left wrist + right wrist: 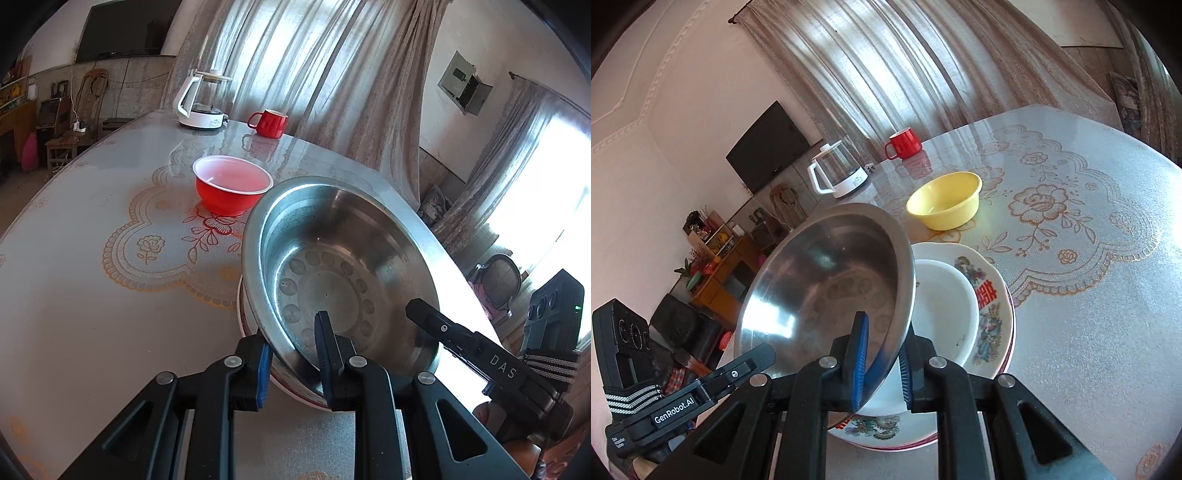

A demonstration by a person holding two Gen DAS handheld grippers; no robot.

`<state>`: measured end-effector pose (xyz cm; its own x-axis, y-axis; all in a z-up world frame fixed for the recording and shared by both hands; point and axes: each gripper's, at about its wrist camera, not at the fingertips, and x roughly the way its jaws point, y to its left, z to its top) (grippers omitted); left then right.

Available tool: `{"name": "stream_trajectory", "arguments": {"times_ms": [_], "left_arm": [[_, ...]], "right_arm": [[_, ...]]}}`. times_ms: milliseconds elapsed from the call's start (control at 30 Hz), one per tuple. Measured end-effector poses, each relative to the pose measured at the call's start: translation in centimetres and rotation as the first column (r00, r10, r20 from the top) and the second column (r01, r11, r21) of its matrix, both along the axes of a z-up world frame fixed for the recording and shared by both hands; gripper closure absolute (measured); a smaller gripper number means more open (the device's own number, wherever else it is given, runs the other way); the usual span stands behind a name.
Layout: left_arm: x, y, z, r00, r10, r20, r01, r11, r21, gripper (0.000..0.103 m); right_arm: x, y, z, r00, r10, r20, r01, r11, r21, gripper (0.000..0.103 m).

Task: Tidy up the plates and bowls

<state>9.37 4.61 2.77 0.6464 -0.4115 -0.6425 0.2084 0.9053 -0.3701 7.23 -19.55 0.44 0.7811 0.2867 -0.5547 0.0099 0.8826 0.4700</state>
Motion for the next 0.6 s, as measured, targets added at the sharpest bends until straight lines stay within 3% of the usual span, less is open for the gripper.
{"name": "stream_trajectory", "arguments": {"times_ms": [600], "left_arm": [[0.5,-2.3,-0.6,0.998,-0.064,0.014,0.063,0.996,0.056,0.081]], "right_arm": [[-1.5,-1.5,-0.9,0.998,-0.049,-0.033,0.049,0.999,-0.019,0.087]]}}
